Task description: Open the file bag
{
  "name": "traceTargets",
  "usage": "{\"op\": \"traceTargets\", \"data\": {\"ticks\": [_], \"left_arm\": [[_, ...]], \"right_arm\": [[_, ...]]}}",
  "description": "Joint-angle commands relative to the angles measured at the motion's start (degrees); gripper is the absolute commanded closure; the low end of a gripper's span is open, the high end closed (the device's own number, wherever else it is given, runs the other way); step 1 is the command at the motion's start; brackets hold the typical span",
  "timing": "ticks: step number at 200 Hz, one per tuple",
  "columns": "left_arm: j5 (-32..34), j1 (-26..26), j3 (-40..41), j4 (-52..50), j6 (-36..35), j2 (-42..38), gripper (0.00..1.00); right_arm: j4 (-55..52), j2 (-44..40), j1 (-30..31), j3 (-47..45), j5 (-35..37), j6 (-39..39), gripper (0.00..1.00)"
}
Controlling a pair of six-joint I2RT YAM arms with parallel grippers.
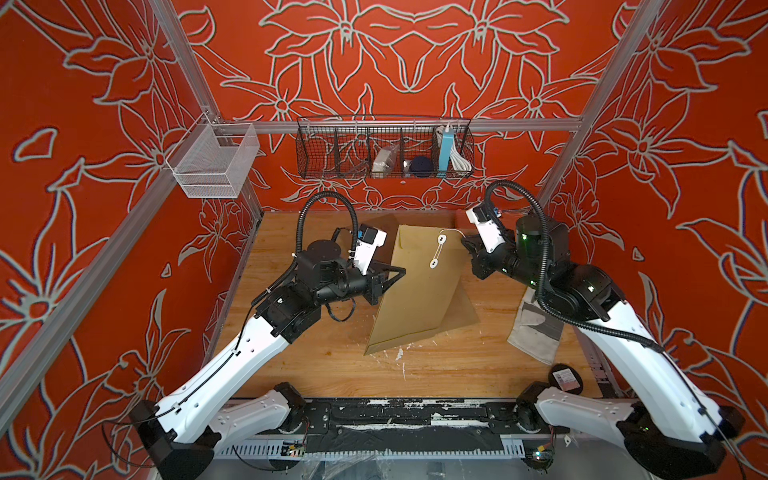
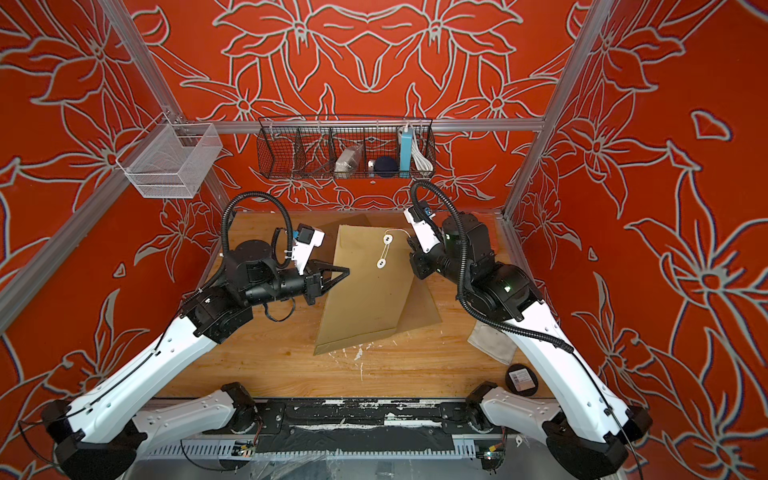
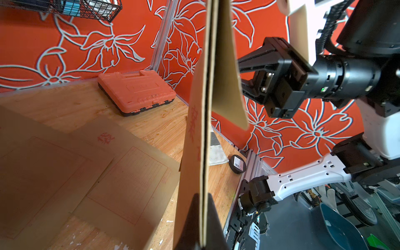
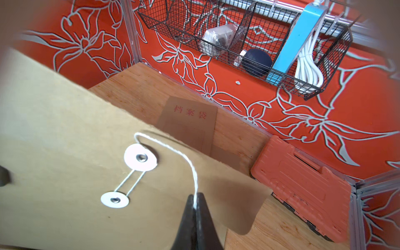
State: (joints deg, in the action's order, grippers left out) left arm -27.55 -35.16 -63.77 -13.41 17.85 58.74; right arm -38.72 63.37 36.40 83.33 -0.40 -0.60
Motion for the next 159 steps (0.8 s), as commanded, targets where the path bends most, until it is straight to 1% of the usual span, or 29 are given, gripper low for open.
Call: {"op": "traceTargets", "data": {"ticks": [1, 38, 40, 45, 119, 159], "left_arm": [[-3.12, 1.05, 0.81, 3.44, 1.23, -1.54, 1.0], [-3.45, 1.84, 1.5, 3.48, 1.48, -1.58, 1.0], [-3.47, 1.85, 1.53, 3.48, 1.53, -2.99, 1.0], [-3.49, 1.93, 1.54, 3.48, 1.56, -3.49, 1.0], [-4.18, 2.64, 1.98, 3.48, 1.59, -4.38, 1.0], [-4.38, 3.16, 2.33, 3.44, 1.82, -4.99, 1.0]], "right_arm": [[-1.27, 0.02, 0.32, -0.15, 3.79, -0.15, 1.0], [-1.87, 0.18, 0.28, -0.2, 5.23, 0.07, 1.0], [-1.84, 0.24, 0.3, -0.19, 5.35, 0.07, 1.0], [-1.9, 0.2, 0.32, -0.25, 5.48, 0.14, 1.0], [-2.96, 0.67, 0.29, -0.19, 9.17, 1.91, 1.0], [-3.71, 0.7, 0.33, -0.49, 9.88, 2.22, 1.0]]}}
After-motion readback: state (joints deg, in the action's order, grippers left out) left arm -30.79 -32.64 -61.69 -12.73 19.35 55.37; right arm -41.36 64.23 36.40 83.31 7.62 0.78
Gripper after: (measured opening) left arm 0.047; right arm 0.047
